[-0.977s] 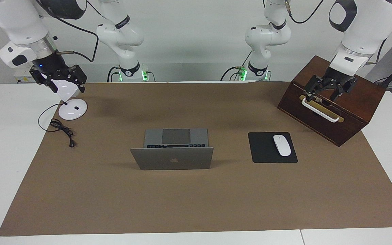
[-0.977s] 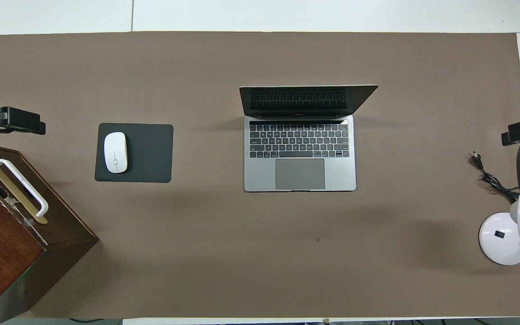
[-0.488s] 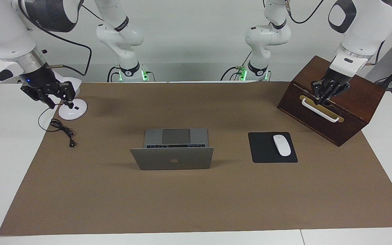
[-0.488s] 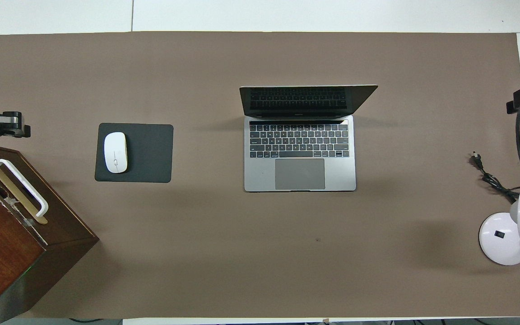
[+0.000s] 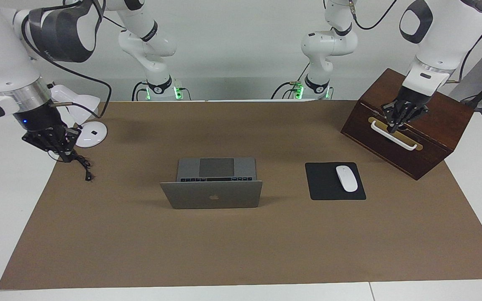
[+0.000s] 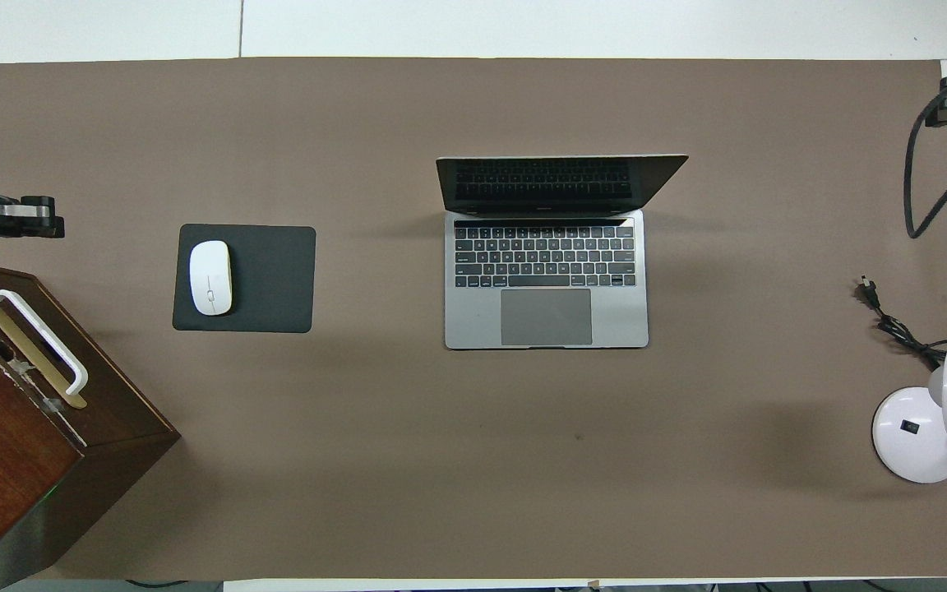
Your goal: Close laptop with both arms
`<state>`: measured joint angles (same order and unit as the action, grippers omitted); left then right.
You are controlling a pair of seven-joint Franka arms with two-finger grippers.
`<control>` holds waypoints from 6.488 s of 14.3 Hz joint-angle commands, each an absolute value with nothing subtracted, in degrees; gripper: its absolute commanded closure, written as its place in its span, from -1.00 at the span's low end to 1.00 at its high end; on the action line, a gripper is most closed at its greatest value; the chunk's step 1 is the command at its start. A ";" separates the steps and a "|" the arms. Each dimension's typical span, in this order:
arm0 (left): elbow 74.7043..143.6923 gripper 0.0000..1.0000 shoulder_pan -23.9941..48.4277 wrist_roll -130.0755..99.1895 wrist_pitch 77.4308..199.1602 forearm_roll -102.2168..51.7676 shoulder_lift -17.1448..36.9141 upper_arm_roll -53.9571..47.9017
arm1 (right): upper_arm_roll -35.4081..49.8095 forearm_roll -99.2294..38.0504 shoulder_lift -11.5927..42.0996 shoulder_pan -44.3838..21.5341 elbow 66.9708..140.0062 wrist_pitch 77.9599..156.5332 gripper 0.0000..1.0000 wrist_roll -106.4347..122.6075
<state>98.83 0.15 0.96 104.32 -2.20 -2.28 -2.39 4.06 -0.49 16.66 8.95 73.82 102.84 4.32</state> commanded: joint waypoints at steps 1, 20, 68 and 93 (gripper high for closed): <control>105.46 1.00 4.20 0.27 107.49 -1.14 -6.24 -2.20 | 5.36 -0.97 20.82 8.62 68.91 105.80 1.00 3.78; 125.76 1.00 26.53 -7.12 137.01 -1.23 -13.88 -2.72 | 4.75 9.23 33.49 -10.81 60.03 118.65 1.00 -18.54; 141.15 1.00 38.50 6.58 197.93 -1.23 16.79 -2.37 | 5.19 -11.34 22.42 -10.11 87.27 105.38 1.00 -24.34; 144.05 1.00 36.21 13.80 200.57 -1.23 20.83 -2.20 | 5.27 -17.39 21.88 -10.99 99.49 114.08 1.00 -25.22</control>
<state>141.81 38.02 11.69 201.02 -2.02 16.79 -2.97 5.02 -15.08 23.31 -11.15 97.05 112.69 -24.11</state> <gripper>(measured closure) 0.991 0.991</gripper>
